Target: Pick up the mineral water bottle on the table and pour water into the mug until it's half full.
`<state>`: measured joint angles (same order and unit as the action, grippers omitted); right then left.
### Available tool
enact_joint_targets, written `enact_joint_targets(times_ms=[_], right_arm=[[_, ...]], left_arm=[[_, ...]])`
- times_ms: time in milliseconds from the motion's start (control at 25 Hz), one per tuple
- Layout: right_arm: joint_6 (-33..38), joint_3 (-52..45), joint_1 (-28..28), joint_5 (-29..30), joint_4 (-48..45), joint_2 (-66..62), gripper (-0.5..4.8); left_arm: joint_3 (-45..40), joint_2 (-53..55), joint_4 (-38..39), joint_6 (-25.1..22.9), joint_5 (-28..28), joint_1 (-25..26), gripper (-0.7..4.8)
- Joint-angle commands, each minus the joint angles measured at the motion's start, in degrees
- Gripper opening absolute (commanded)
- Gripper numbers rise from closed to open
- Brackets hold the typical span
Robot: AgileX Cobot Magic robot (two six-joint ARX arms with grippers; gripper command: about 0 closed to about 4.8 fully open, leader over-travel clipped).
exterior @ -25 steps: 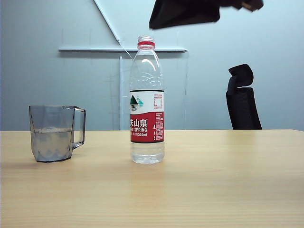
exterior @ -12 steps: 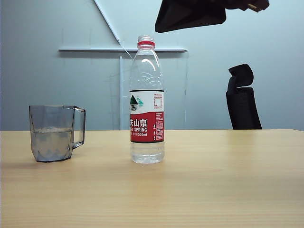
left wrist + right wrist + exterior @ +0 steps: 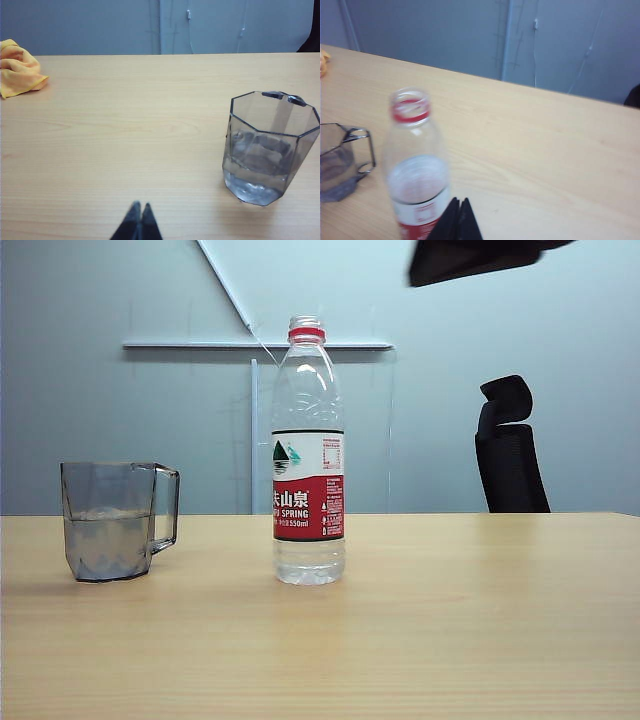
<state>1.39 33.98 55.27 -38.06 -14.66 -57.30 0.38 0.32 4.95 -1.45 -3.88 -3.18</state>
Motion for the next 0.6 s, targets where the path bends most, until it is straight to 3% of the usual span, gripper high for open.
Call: enact_joint_targets(times_ms=[40, 120, 361, 601], right_arm=[[-2.7, 0.3, -15.8, 25.0, 8.8, 7.6, -0.07], [-2.7, 0.0, -21.5, 30.5, 12.2, 11.1, -0.07], [-4.7, -6.5, -32.7, 31.6, 12.7, 22.8, -0.07], [-3.9, -21.8, -42.2, 36.2, 12.5, 41.2, -0.07]], left_arm=[[0.1, 0.0, -0.7, 0.2, 0.1, 0.0, -0.02], [0.1, 0.0, -0.7, 0.2, 0.1, 0.0, -0.02], [0.1, 0.0, -0.7, 0.2, 0.1, 0.0, -0.02], [0.1, 0.0, -0.7, 0.2, 0.1, 0.0, -0.02]])
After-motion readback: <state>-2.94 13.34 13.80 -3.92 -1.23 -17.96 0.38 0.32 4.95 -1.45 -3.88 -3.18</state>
